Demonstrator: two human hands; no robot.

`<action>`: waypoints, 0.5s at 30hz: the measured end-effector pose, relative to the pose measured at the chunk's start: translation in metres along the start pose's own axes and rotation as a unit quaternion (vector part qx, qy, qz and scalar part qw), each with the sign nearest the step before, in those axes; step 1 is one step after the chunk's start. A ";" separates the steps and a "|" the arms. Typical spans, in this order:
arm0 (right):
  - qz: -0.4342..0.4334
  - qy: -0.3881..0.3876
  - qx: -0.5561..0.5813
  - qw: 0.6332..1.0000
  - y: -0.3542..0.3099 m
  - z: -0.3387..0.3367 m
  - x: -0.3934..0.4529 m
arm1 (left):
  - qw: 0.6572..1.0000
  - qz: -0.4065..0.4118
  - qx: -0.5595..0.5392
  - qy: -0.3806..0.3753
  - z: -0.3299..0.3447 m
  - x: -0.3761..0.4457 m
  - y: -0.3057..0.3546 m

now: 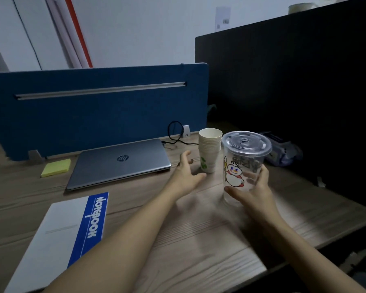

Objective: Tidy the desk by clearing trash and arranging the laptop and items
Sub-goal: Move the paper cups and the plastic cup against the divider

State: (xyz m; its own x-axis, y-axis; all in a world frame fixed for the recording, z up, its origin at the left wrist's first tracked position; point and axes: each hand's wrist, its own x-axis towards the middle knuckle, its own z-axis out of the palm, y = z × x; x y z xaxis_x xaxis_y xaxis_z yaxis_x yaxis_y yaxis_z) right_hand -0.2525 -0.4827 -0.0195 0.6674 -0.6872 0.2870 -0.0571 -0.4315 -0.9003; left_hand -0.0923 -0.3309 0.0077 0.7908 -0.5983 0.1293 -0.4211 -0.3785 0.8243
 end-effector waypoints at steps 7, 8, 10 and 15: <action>-0.004 -0.007 0.021 1.000 0.015 0.005 0.029 | 0.999 -0.017 -0.033 0.035 0.031 0.051 0.005; -0.004 -0.008 0.020 1.000 0.017 0.006 0.033 | 0.998 -0.016 -0.038 0.045 0.034 0.057 0.004; -0.005 -0.006 0.014 1.000 0.019 0.006 0.041 | 0.997 -0.012 -0.049 0.063 0.039 0.067 0.002; -0.008 -0.004 0.014 1.000 0.018 0.008 0.052 | 0.995 0.001 -0.058 0.084 0.047 0.081 -0.005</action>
State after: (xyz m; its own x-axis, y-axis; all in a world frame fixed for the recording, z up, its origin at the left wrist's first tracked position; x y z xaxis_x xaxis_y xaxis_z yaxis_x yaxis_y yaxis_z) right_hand -0.2124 -0.5216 -0.0237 0.6747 -0.6752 0.2981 -0.0261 -0.4255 -0.9046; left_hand -0.0465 -0.4106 -0.0122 0.8572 -0.4685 0.2137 -0.3763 -0.2868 0.8810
